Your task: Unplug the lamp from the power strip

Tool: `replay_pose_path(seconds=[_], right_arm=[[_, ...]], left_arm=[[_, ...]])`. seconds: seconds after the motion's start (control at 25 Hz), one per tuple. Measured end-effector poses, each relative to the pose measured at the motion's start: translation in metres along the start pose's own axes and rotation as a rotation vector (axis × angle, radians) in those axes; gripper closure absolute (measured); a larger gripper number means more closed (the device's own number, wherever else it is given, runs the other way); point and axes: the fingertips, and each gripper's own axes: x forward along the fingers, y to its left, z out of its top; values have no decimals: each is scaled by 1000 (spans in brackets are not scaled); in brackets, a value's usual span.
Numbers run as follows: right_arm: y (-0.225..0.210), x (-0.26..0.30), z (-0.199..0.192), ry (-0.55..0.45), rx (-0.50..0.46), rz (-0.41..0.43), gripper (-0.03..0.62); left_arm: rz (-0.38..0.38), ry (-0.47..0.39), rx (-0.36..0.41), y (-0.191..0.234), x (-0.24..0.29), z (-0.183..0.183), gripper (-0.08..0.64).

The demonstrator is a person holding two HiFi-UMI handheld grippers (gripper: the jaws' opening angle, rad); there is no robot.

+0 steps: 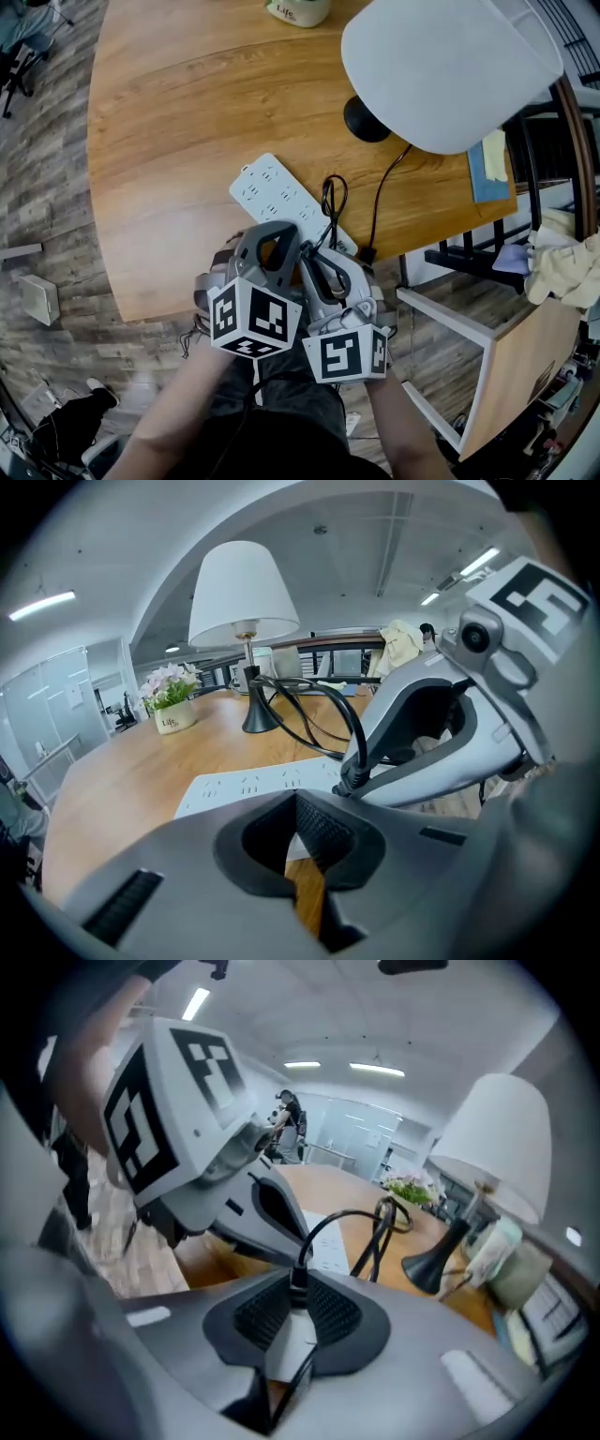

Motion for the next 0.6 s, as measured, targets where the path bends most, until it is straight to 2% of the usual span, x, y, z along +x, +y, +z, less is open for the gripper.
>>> replay_pose_path(seconds=[0.08, 0.12, 0.16, 0.32, 0.48, 0.6], right_arm=[[-18, -7, 7, -96, 261, 22, 529], [-30, -11, 12, -135, 351, 22, 529], [-41, -13, 17, -149, 370, 17, 529], [-54, -16, 15, -116, 313, 10, 529], [-58, -13, 4, -70, 331, 10, 528], [-63, -6, -1, -40, 379, 13, 528]], left_arm=[[-1, -4, -2, -1, 0, 0, 565], [-2, -5, -3, 0, 0, 0, 565], [-3, -5, -6, 1, 0, 0, 565], [-23, -12, -35, 1, -1, -1, 565], [-2, -119, -76, 9, -10, 12, 565], [17, -147, -81, 18, -15, 16, 565]])
